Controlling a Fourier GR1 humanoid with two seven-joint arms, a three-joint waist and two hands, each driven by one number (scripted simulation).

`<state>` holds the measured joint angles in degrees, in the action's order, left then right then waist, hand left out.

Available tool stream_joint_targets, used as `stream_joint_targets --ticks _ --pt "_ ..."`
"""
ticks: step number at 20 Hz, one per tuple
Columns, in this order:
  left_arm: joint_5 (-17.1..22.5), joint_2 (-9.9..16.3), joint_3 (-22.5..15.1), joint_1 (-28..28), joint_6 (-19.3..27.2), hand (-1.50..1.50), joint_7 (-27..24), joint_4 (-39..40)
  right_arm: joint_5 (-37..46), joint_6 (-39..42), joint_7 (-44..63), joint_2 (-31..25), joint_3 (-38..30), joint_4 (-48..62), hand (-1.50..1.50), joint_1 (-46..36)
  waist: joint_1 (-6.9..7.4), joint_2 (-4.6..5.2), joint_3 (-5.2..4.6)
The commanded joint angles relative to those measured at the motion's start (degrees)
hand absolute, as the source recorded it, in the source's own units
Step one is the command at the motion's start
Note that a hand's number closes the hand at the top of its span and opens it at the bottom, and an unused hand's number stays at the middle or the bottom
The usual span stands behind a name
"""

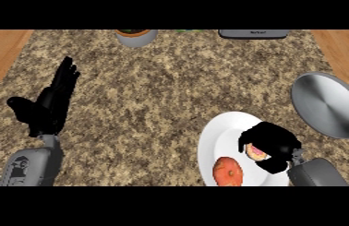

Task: Pick the cupcake from the plate and place it in the pan

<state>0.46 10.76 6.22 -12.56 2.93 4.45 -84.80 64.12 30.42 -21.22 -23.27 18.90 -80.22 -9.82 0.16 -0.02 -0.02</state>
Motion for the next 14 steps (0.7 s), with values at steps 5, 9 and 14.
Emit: stream_joint_targets --ticks 5,9,14 --pt "-1.04 -0.03 0.32 -3.41 0.56 0.0 3.13 -0.22 3.77 -1.47 -3.44 0.68 -0.66 -0.42 1.5 1.34 -0.23 0.0 0.02" --pt "-0.75 -0.74 -0.09 -1.99 0.59 0.0 1.48 0.38 0.35 0.23 25.65 16.56 -14.55 6.33 1.5 -4.25 -0.46 0.2 -0.07" --pt "-0.53 -0.64 -0.3 -0.83 -0.2 0.0 0.5 -0.03 -1.28 -8.48 47.94 22.96 -23.08 7.2 1.5 -8.63 1.09 0.27 -0.01"
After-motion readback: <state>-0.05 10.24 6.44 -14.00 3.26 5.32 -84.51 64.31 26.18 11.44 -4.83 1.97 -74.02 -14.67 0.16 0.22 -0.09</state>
